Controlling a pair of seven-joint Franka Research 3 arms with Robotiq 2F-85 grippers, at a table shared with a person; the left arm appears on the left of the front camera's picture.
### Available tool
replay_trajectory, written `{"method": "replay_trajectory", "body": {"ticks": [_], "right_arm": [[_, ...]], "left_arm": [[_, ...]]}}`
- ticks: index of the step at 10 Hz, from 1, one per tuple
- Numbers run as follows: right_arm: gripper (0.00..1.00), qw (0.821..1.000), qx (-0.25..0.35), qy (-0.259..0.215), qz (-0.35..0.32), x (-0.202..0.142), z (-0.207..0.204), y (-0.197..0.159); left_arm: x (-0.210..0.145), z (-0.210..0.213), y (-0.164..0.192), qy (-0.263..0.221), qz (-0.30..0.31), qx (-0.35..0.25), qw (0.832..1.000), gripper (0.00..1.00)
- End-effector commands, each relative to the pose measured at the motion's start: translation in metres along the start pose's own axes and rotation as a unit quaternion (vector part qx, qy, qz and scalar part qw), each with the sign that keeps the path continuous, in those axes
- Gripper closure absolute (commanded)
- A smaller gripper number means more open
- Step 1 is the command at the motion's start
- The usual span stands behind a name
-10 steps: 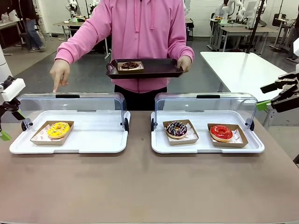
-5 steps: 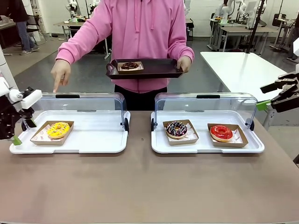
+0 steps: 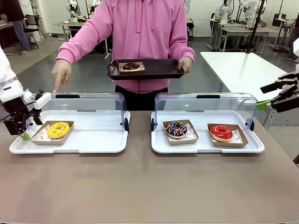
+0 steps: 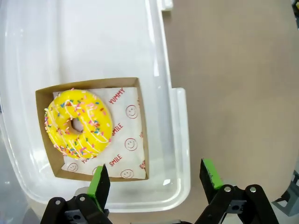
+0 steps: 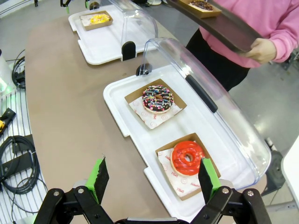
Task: Provide the desired donut to the person.
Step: Pick up and lift the Paper togo box containing the Donut pointed at by the person.
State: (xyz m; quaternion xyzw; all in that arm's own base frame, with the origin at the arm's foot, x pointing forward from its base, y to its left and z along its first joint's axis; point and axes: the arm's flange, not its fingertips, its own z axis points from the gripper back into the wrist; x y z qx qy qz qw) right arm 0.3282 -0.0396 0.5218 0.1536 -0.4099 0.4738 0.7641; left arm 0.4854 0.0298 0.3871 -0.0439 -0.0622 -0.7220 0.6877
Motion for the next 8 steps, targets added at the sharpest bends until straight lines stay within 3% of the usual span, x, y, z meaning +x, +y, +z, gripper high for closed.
{"method": "replay_trajectory", "body": {"ticks": [1,5,8], "right_arm": [[0.00,1.000,0.003,-0.011,-0.007,0.001,-0.003,-0.002],[0.00,1.000,0.003,-0.011,-0.007,0.001,-0.003,-0.002],[0.00,1.000,0.003,-0.011,-0.007,0.001,-0.003,-0.002]], "left_arm": [[-0.008,-0.008,0.010,-0.009,-0.004,0.018,1.000,0.00],[-0.022,-0.033,0.018,-0.019,-0.002,0.013,1.000,0.00],[-0.023,-0.049,0.022,0.001,-0.009,0.016,1.000,0.00]]}}
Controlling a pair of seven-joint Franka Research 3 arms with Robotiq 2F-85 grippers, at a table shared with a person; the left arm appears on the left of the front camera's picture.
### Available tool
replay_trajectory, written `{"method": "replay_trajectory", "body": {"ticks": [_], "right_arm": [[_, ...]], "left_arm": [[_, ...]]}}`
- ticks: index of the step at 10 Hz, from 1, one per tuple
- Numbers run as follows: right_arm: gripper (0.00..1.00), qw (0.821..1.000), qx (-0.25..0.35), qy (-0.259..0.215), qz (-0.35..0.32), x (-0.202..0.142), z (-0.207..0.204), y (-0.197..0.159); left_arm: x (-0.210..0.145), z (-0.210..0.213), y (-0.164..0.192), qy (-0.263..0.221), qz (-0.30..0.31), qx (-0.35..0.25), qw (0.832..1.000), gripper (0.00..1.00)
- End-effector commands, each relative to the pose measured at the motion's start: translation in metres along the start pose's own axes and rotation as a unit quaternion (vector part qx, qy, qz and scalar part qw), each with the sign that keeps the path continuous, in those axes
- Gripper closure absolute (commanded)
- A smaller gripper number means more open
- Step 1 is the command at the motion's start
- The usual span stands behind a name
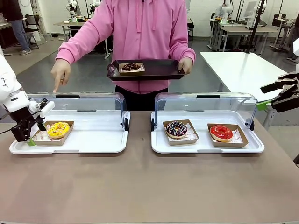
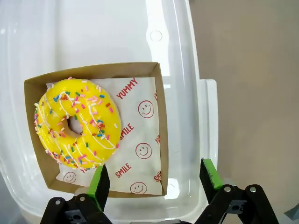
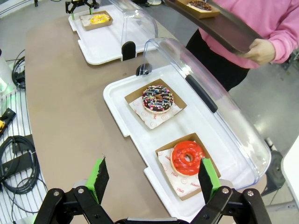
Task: Provide the desired donut to the person.
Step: Pick up and lift the Paper togo box containing the Donut pointed at by the person.
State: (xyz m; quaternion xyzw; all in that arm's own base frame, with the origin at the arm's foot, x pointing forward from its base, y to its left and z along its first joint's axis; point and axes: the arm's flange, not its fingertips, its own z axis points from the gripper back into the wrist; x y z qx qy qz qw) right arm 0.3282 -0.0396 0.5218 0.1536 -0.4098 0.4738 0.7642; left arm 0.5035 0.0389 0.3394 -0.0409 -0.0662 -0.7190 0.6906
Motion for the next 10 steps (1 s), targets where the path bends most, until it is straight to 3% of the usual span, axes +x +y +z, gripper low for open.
{"method": "replay_trajectory", "body": {"ticks": [1,5,6,7,8,9,10], "right_arm": [[0.00,1.000,0.003,-0.011,-0.007,0.0015,-0.0035,-0.0016],[0.00,1.000,0.003,-0.011,-0.007,0.0015,-0.0035,-0.0016],[0.00,1.000,0.003,-0.011,-0.007,0.0015,-0.0035,-0.0016],[0.00,1.000,0.003,-0.011,-0.007,0.0015,-0.0035,-0.0016],[0.00,1.000,0.003,-0.011,-0.007,0.0015,-0.0035,-0.0016],[0.00,1.000,0.003,-0.011,-0.007,0.0015,-0.0035,-0.0016],[0.00,1.000,0.003,-0.011,-0.007,0.0015,-0.0035,-0.0016]], "left_arm": [[-0.0074,-0.0051,0.0072,-0.004,-0.009,0.013,1.000,0.00],[-0.0084,-0.0018,0.0057,-0.006,0.007,0.024,1.000,0.00],[-0.0094,-0.0010,0.0056,-0.007,0.013,0.019,1.000,0.60],[-0.0086,-0.0024,0.0058,-0.001,0.012,0.011,1.000,0.60],[-0.0079,-0.0043,0.0060,0.002,0.012,0.011,1.000,1.00],[-0.0088,-0.0065,0.0069,0.000,0.013,0.008,1.000,0.64],[-0.0107,-0.0086,0.0084,0.002,0.017,0.004,1.000,1.00]]}}
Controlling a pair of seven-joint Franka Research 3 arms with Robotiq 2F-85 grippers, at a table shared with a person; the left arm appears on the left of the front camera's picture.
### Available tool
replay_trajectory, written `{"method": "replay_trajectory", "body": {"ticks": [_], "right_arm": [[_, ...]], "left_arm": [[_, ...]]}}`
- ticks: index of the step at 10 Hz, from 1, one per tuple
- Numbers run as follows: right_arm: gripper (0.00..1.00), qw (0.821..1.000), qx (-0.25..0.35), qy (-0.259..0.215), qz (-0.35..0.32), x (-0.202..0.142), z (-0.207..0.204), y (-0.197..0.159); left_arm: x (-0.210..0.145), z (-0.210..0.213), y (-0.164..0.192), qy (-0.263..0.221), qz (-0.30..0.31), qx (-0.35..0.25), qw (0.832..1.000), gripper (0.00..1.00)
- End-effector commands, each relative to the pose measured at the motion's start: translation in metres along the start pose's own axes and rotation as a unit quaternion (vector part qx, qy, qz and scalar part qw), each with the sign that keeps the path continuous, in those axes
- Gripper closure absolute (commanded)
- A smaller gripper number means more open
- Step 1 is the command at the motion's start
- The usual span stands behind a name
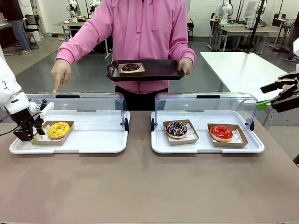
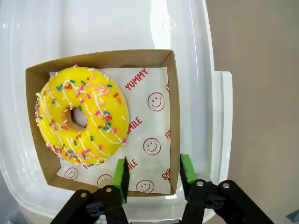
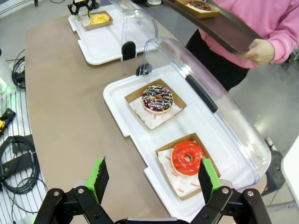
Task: Provide the desired donut to the person.
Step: Pick up and lift the Paper togo box containing the Donut pointed at by the person.
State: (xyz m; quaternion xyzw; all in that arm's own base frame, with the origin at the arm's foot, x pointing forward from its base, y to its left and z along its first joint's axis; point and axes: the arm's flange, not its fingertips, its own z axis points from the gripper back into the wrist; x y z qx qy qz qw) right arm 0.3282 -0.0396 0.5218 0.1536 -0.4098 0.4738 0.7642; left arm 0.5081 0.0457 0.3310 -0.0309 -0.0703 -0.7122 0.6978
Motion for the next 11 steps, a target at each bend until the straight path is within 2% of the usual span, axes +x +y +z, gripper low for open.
{"method": "replay_trajectory", "body": {"ticks": [1,4,7,11], "right_arm": [[0.00,1.000,0.003,-0.011,-0.007,0.001,-0.003,-0.002],[0.00,1.000,0.003,-0.011,-0.007,0.001,-0.003,-0.002],[0.00,1.000,0.003,-0.011,-0.007,0.001,-0.003,-0.002],[0.00,1.000,0.003,-0.011,-0.007,0.001,-0.003,-0.002]], "left_arm": [[-0.003,-0.003,0.005,-0.002,0.007,-0.008,1.000,1.00],[-0.002,-0.006,0.007,-0.006,0.003,-0.008,1.000,1.00],[0.007,0.006,-0.010,-0.014,-0.018,0.002,1.000,1.00],[0.013,0.047,-0.077,-0.013,-0.035,0.042,0.998,1.00]]}}
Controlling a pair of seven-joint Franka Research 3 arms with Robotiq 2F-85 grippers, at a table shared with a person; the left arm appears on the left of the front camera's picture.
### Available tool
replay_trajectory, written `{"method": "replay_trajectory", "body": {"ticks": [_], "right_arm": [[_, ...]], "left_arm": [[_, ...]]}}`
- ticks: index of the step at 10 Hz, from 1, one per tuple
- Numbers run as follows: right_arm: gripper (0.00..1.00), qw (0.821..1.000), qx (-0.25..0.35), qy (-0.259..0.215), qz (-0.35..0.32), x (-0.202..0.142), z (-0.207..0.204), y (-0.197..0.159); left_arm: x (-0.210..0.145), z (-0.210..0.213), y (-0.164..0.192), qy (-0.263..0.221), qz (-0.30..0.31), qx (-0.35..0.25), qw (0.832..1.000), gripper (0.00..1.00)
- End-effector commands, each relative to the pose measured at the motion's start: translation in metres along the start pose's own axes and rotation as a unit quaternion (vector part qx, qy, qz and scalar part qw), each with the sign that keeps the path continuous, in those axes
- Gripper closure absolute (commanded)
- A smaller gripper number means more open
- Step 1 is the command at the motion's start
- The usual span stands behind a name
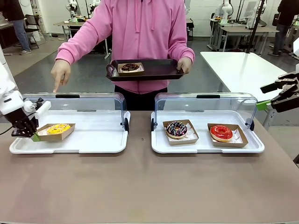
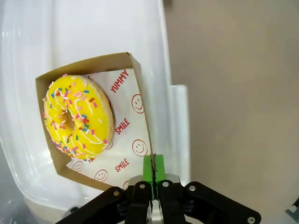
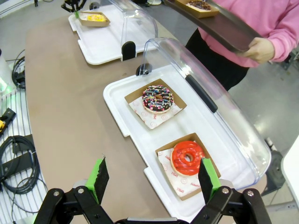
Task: Provide the desired donut to the person.
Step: Pick up and lift the Paper togo box containing the Donut pointed at by the person.
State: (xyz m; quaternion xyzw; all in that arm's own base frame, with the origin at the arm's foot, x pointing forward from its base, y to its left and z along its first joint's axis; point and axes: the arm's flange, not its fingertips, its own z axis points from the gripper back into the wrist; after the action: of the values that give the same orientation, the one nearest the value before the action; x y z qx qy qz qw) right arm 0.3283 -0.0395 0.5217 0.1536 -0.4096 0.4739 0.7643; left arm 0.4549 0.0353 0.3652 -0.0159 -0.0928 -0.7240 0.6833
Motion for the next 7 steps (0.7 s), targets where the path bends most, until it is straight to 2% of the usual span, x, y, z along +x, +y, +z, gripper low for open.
{"method": "replay_trajectory", "body": {"ticks": [1,2,7], "right_arm": [[0.00,1.000,0.003,-0.011,-0.007,0.002,-0.003,-0.002],[0.00,1.000,0.003,-0.011,-0.007,0.002,-0.003,-0.002],[0.00,1.000,0.003,-0.011,-0.007,0.002,-0.003,-0.002]], "left_arm": [[-0.001,0.022,-0.042,-0.020,-0.020,0.020,0.999,1.00],[0.002,0.030,-0.057,-0.035,-0.032,0.023,0.999,1.00],[0.003,0.086,-0.118,-0.038,-0.081,0.089,0.992,1.00]]}}
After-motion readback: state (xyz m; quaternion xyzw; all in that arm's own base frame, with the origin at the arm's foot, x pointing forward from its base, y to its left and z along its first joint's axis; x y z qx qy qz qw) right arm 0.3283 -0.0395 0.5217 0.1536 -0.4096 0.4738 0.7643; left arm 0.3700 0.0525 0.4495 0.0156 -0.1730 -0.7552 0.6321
